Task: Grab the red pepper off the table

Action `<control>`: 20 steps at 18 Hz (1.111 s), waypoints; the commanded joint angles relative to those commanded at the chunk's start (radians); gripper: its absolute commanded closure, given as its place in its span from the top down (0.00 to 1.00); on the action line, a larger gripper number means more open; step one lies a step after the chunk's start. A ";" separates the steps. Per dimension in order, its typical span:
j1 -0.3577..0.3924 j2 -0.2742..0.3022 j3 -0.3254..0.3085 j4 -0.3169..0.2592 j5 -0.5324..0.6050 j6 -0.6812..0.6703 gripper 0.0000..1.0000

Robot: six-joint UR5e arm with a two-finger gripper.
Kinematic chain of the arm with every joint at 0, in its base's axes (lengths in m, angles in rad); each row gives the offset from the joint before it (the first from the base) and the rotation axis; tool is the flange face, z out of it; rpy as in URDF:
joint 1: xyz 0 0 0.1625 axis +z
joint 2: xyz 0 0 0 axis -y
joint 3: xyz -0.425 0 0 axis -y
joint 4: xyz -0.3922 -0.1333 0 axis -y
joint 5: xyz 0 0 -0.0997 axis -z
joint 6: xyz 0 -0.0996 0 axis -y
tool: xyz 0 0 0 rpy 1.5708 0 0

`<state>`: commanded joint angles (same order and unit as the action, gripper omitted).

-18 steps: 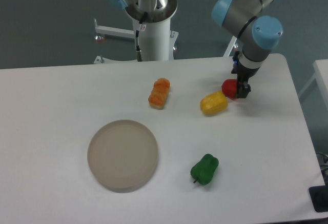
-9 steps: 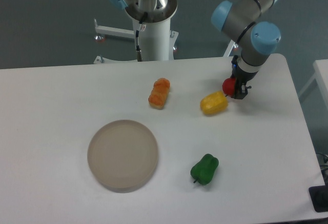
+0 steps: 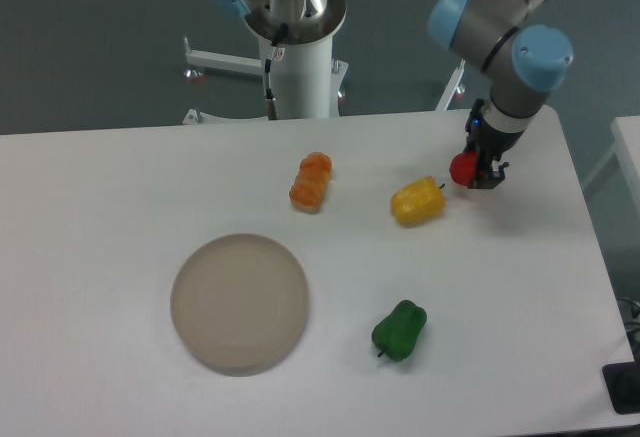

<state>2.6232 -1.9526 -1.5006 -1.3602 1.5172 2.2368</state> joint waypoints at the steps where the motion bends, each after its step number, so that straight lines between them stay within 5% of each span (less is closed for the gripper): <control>1: -0.008 -0.009 0.041 -0.037 -0.018 -0.028 0.40; 3: -0.031 -0.032 0.127 -0.100 -0.029 -0.107 0.40; 7: -0.086 -0.045 0.207 -0.126 -0.016 -0.339 0.40; 13: -0.195 -0.063 0.232 -0.115 0.023 -0.667 0.40; 20: -0.196 -0.066 0.234 -0.112 0.018 -0.695 0.40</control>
<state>2.4268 -2.0187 -1.2671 -1.4726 1.5355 1.5417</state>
